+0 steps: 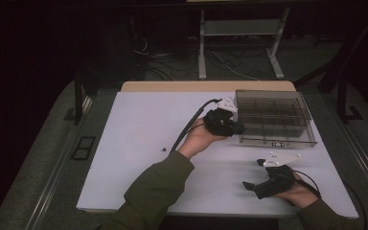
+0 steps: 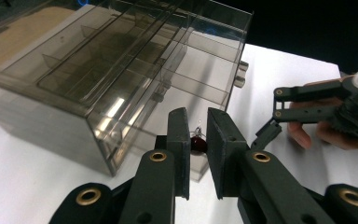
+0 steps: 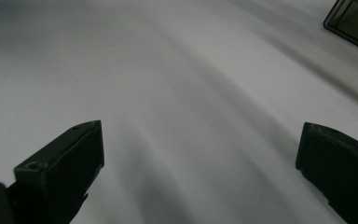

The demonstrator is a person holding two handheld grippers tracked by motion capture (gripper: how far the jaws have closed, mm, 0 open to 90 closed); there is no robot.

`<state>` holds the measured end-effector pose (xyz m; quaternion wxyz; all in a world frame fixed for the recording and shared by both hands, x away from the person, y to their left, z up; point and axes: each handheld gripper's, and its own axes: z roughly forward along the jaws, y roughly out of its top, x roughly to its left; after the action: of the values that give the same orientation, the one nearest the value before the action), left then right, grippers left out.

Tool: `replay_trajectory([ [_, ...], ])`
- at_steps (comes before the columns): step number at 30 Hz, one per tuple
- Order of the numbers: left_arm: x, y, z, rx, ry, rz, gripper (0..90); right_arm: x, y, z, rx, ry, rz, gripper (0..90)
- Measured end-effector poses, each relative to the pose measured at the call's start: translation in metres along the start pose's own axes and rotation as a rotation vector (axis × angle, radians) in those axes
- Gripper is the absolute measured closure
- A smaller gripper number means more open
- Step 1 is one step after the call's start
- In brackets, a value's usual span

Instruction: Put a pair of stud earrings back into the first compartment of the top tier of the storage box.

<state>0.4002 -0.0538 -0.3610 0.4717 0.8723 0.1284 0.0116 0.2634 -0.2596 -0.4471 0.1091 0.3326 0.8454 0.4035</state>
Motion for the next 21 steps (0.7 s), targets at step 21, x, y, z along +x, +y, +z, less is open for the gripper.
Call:
replay_trajectory([
  [21, 0.004, 0.004, 0.029, 0.024, -0.013, -0.020, 71.0, -0.001, -0.001, -0.001, -0.003, 0.001, 0.000, 0.4],
])
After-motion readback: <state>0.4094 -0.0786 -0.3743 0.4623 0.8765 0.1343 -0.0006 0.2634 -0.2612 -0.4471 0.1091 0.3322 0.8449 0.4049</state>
